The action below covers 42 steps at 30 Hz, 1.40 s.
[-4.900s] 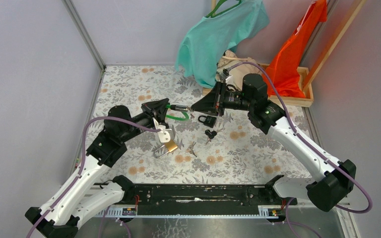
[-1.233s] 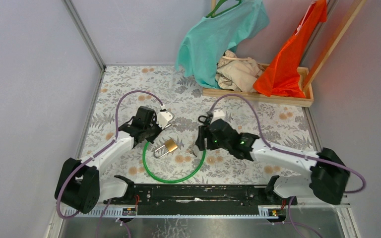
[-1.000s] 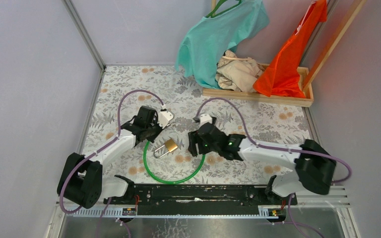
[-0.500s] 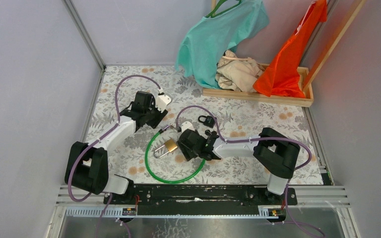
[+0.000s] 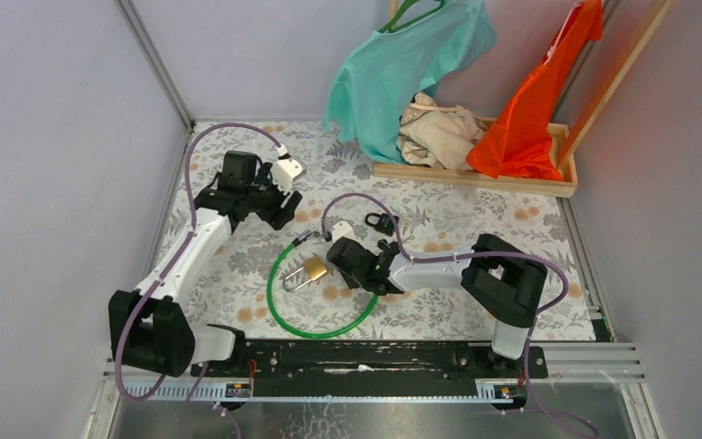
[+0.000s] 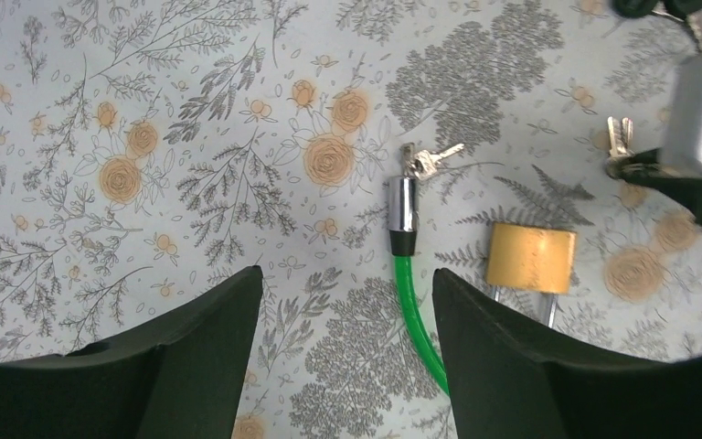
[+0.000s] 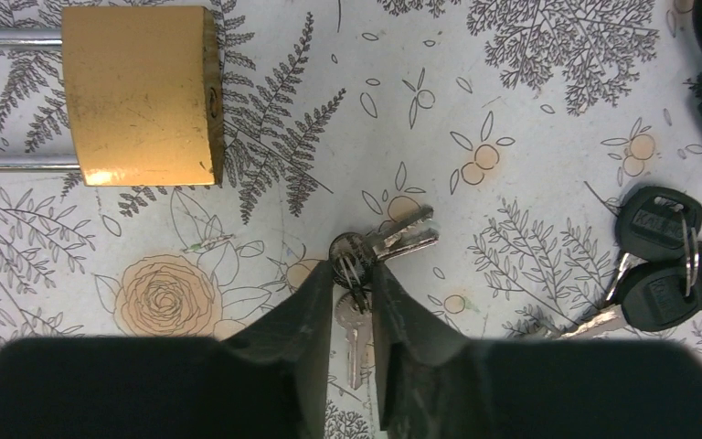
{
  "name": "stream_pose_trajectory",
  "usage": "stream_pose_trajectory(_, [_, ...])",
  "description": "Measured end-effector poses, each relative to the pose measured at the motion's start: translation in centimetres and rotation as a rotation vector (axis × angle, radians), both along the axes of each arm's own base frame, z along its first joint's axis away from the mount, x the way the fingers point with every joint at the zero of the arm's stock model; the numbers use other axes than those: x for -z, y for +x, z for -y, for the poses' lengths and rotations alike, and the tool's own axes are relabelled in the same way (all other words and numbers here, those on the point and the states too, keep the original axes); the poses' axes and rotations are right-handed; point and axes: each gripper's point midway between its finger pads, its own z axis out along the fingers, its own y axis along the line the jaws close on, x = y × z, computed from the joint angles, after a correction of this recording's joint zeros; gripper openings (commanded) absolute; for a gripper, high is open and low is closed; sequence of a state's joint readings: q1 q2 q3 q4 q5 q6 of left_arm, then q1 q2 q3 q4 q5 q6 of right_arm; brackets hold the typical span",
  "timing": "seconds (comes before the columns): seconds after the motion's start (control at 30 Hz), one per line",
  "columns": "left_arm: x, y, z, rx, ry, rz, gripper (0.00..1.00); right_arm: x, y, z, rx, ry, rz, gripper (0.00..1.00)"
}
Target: Unlock with the key
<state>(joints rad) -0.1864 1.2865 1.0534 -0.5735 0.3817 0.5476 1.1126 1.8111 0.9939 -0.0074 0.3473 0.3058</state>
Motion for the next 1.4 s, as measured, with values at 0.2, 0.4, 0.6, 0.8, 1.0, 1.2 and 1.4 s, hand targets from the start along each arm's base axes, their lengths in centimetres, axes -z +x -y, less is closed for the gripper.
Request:
stream_pose_trajectory(0.2, [-2.1,-2.1,0.0,0.078,0.007,0.008,0.76,-0.2,0.0,0.2,0.006,0.009,0.012,0.0])
stream_pose_trajectory(0.4, [-2.6,-4.3,0.2,0.18,0.026,-0.014,0.75,-0.9,-1.1,2.1,-0.005,0.018,0.008,0.0])
stream_pose_trajectory(0.6, [-3.0,-7.8,1.2,0.34,0.002,-0.049,0.74,-6.1,-2.4,1.5,-0.078,0.175,0.025,0.0])
stream_pose_trajectory(0.8, [-4.8,-11.4,3.5,0.485,-0.137,-0.041,0.73,-13.2,-4.2,0.1,-0.211,0.384,0.06,0.0])
stream_pose_trajectory(1.0, [-6.5,-13.9,5.0,0.618,-0.231,0.018,0.72,-18.8,-7.3,-1.3,-0.371,0.547,0.021,0.0])
stream_pose_trajectory(1.2, [-8.2,-15.7,6.0,0.758,-0.222,0.158,0.7,-24.1,-11.0,-3.3,-0.56,0.699,-0.09,0.0])
stream_pose_trajectory(1.4, [-9.6,-18.7,7.7,0.909,-0.229,0.238,0.6,-28.1,-14.1,-4.5,-0.72,0.832,-0.244,0.0])
